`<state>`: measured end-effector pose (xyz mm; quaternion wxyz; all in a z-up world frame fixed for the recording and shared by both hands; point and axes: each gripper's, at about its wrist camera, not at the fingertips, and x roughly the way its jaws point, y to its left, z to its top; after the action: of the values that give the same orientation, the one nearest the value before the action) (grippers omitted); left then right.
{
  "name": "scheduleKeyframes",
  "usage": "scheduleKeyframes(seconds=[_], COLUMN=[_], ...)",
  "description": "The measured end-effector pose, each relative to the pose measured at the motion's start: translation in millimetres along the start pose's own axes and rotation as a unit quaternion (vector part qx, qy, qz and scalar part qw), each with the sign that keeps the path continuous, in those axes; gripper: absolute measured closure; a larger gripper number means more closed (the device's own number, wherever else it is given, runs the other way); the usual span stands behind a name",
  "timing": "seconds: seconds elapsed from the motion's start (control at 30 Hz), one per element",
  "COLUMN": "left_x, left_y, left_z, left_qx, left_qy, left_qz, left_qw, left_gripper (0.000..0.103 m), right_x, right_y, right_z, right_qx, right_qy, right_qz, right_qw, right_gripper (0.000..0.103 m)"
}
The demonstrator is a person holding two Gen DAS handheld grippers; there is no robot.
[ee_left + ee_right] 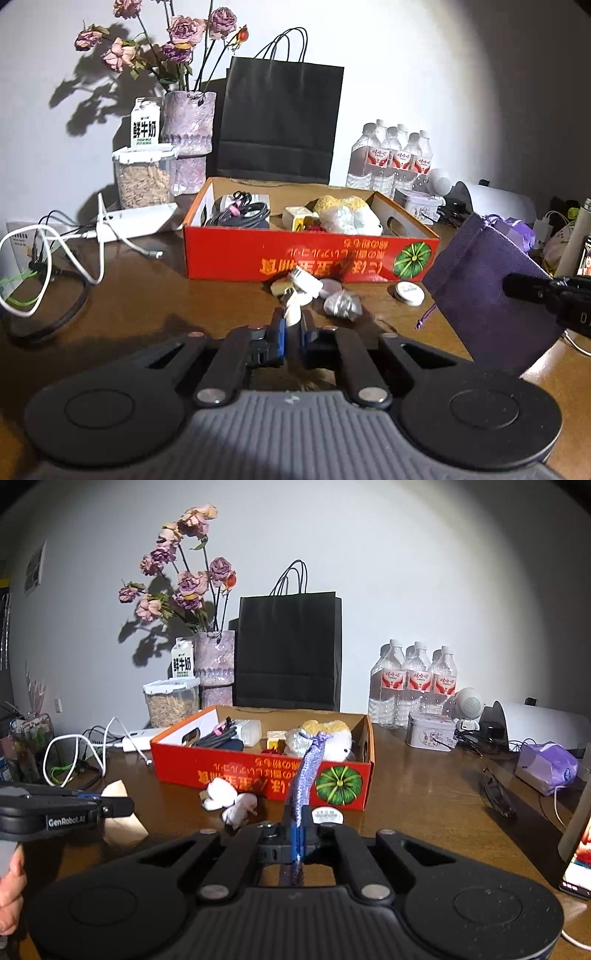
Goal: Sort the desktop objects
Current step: 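Carry the beige pad and purple bag into the box and open both tools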
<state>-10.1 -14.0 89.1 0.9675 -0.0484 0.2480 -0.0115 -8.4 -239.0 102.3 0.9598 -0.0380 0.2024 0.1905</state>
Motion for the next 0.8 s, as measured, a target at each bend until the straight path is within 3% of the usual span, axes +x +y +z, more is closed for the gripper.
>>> scheduleKeyframes(seconds=[0.2, 0.47, 0.63, 0.7, 0.8], left_x=[19.5, 60.5, 99.3, 118.7, 160.6], left_y=[4.3, 27.5, 44.8, 47.2, 48.2], left_z=[32.7, 97.5, 140.1, 147.8, 150.3], left_qx=[0.001, -0.008, -0.023, -0.028, -0.049], left_qy=[-0.02, -0.039, -0.016, 0.003, 0.054], left_qz=[-0.021, -0.018, -0.041, -0.052, -0.073], left_qw=[0.9996, 0.9991, 0.9988, 0.9983, 0.9946], left_gripper=[0.094, 0.094, 0.094, 0.094, 0.094], right_x=[24.2, 75.7, 120.1, 147.5, 203.7], right_y=[-2.0, -9.0, -25.0, -32.8, -37.0], right_z=[27.2, 90.4, 136.4, 150.0, 152.0], right_qx=[-0.002, -0.004, 0.034, 0.075, 0.128], right_qy=[-0.017, -0.05, -0.047, -0.03, 0.018], right_qz=[0.019, 0.035, 0.072, 0.103, 0.115], right_qw=[1.0, 0.998, 0.996, 0.991, 0.985], right_gripper=[0.102, 0.102, 0.102, 0.102, 0.102])
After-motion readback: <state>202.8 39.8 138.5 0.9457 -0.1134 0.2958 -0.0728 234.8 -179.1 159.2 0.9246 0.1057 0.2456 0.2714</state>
